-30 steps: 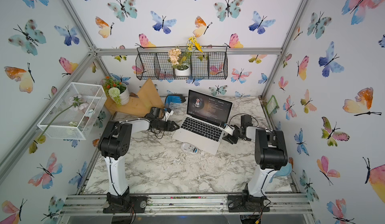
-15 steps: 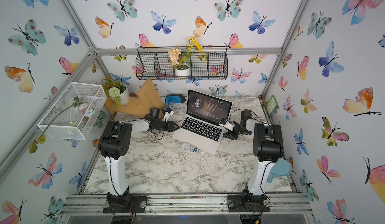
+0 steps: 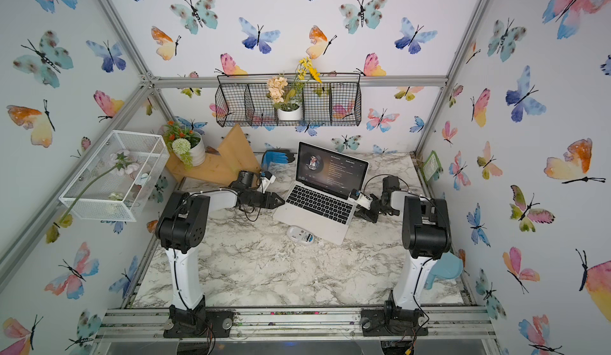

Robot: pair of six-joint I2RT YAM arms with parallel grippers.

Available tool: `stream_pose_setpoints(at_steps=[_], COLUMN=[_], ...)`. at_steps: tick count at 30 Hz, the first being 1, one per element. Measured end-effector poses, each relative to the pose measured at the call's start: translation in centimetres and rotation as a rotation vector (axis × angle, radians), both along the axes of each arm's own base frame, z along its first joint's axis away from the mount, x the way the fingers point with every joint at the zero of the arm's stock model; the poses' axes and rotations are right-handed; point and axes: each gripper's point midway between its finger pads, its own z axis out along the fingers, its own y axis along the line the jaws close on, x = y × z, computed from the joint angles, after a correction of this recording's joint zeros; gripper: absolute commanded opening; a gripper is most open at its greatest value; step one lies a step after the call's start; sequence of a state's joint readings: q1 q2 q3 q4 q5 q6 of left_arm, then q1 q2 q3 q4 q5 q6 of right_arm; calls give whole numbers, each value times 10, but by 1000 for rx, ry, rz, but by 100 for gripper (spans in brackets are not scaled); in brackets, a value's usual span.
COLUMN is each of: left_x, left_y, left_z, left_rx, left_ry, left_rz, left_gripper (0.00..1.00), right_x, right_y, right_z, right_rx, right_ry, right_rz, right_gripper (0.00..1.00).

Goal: Remove the wireless mouse receiver from the laptop
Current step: Take out the USB plug from the USB port.

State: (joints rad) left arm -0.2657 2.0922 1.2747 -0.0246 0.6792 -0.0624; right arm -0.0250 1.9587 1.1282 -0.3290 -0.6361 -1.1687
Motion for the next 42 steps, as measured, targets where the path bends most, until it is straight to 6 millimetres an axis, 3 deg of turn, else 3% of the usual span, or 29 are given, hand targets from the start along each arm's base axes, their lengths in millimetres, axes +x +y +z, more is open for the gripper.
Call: stream_pose_setpoints(at_steps=[10, 31, 39, 42], left_x=[0, 0, 1, 4], left_y=[0, 0, 3, 6], left_z=[0, -1, -5, -9], left_rx=[1, 4, 21, 40], left_ry=[-3, -16, -7, -3], left_rz=[-3, -9, 7, 32], left_gripper=[60, 56, 31, 27], right_x=[-5, -6, -6, -6], right_y=[2, 5, 5, 5], right_z=[0, -1, -1, -1], right_rx=[-2, -3, -4, -4], right_ry=[1, 5, 6, 8], right_rz=[5, 14, 12, 9], right_gripper=[26, 15, 13, 12])
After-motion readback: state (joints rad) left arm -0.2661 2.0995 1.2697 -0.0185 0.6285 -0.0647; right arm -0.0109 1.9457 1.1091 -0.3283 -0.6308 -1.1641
